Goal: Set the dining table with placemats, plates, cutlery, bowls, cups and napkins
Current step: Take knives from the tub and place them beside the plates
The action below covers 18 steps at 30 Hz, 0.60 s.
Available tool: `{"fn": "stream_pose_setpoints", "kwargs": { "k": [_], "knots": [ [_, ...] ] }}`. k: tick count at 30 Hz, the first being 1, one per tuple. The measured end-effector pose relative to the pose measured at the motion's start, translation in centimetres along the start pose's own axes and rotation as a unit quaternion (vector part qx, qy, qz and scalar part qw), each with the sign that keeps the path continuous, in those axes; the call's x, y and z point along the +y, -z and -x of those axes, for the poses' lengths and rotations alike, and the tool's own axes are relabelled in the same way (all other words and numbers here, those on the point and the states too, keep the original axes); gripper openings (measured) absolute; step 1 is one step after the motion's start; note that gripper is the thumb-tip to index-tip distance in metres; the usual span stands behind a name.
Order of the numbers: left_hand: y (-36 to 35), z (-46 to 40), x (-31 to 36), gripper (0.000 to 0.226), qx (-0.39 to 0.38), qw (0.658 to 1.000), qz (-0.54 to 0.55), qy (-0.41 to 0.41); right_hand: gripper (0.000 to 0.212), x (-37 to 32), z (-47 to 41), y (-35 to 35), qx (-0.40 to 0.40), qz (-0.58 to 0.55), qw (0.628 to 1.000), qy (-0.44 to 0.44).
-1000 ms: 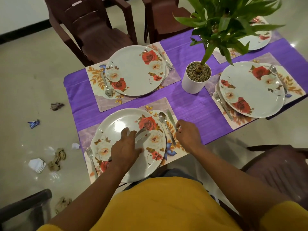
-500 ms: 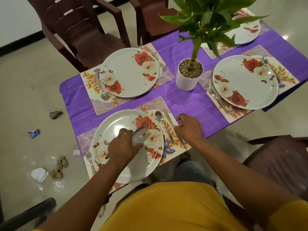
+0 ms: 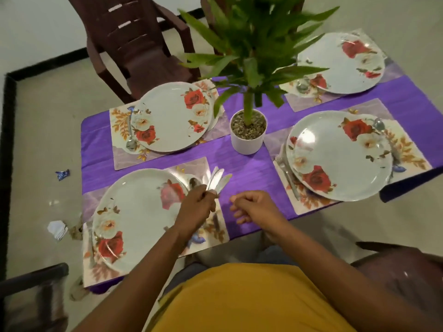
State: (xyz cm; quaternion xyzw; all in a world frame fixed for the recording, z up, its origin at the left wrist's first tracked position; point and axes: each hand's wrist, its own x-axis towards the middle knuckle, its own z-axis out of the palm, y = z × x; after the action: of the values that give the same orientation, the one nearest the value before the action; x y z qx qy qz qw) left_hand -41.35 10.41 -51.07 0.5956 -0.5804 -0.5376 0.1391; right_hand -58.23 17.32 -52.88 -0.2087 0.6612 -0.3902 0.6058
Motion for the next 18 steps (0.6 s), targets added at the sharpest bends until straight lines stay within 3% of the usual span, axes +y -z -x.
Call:
{"fn": "stream_pose_setpoints", "kwargs": {
  "k": [4, 14, 18],
  "knots": [
    [-4.1, -0.1, 3.6, 0.023, -0.027, 0.999, 0.023, -0.016, 0.014, -1.8, 0.6, 4.1, -0.030, -0.052, 0.998, -0.008],
    [-8.6, -0.9, 8.1, 0.024, -0.081, 0.995, 0.051, -0.028, 0.006, -4.9, -0.6, 9.5, 0.014, -0.088, 0.996, -0.001],
    [-9.2, -2.5, 7.3, 0.021, -0.048, 0.998, 0.035, -0.010, 0.012, -5.5, -0.7, 10.8, 0.033, -0.150, 0.988, -0.001]
  ]
}}
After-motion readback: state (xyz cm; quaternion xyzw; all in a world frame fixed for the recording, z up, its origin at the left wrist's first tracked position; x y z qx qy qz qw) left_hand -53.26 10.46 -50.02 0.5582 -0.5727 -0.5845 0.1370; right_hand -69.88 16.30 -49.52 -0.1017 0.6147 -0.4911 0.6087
